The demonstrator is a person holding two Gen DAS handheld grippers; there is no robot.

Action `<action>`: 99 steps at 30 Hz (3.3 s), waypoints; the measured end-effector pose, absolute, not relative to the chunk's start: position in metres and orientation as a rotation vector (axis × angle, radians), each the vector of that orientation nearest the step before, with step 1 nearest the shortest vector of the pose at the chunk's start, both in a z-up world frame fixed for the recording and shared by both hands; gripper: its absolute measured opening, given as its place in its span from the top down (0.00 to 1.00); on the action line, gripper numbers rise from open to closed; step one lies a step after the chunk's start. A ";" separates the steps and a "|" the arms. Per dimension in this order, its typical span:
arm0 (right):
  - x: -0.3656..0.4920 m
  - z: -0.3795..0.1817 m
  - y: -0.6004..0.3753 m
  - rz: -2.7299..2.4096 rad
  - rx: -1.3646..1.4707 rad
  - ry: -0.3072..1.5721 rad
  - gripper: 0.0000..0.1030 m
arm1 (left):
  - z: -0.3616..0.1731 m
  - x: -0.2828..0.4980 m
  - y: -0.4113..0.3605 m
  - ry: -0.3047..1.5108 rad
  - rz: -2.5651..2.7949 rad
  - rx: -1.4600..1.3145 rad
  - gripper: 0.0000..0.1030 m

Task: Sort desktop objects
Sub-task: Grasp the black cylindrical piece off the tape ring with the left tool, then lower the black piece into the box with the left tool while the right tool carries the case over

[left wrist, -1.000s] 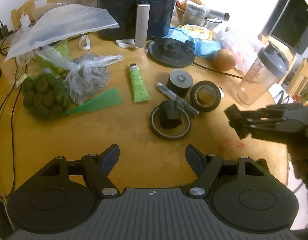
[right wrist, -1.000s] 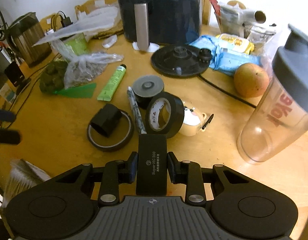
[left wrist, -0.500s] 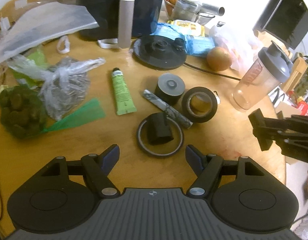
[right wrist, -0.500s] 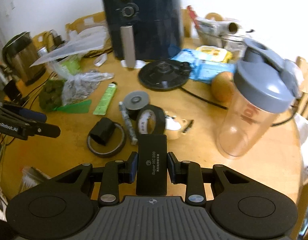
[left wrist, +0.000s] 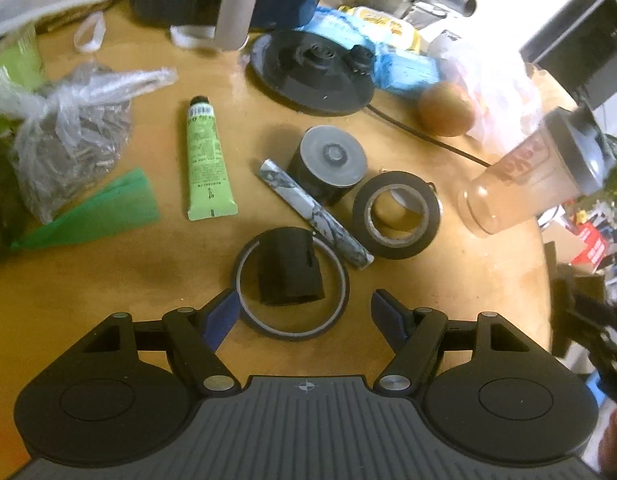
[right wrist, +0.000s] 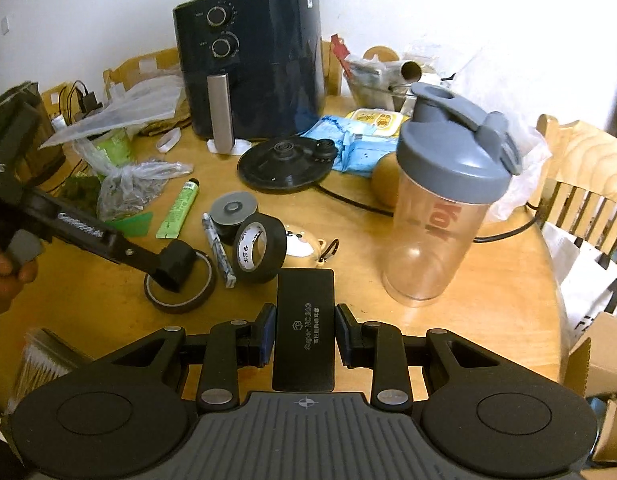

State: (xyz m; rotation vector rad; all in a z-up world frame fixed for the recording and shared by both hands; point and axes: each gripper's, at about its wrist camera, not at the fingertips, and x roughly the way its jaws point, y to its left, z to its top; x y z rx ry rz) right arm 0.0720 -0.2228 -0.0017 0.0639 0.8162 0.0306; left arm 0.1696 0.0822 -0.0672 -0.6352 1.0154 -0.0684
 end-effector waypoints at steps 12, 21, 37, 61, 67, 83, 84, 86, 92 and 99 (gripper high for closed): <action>0.047 0.004 -0.237 -0.049 0.137 0.750 0.67 | -0.097 0.196 0.092 1.066 -0.049 -0.832 0.34; 0.038 0.005 -0.235 -0.063 0.132 0.780 0.67 | -0.105 0.207 0.096 1.104 -0.008 -0.878 0.60; 0.037 0.003 -0.233 -0.039 0.155 0.809 0.67 | -0.081 0.182 0.095 1.021 -0.021 -0.863 0.61; 0.043 0.016 -0.225 0.086 0.181 0.817 0.67 | -0.001 0.096 0.075 0.849 -0.043 -0.757 0.61; 0.036 0.018 -0.222 0.124 0.184 0.824 0.67 | 0.010 0.076 0.061 0.846 -0.058 -0.683 0.61; 0.016 0.016 -0.210 0.238 0.181 0.849 0.67 | -0.004 0.026 0.026 0.934 -0.052 -0.632 0.61; 0.014 0.016 -0.210 0.247 0.181 0.852 0.67 | -0.006 0.024 0.024 0.942 -0.054 -0.630 0.61; 0.012 0.015 -0.208 0.259 0.181 0.857 0.67 | -0.009 0.021 0.018 0.958 -0.049 -0.616 0.61; 0.006 0.013 -0.202 0.299 0.181 0.870 0.67 | -0.022 0.014 0.005 1.015 -0.054 -0.604 0.61; 0.000 0.009 -0.194 0.333 0.162 0.885 0.67 | -0.033 0.009 -0.008 1.066 -0.054 -0.584 0.61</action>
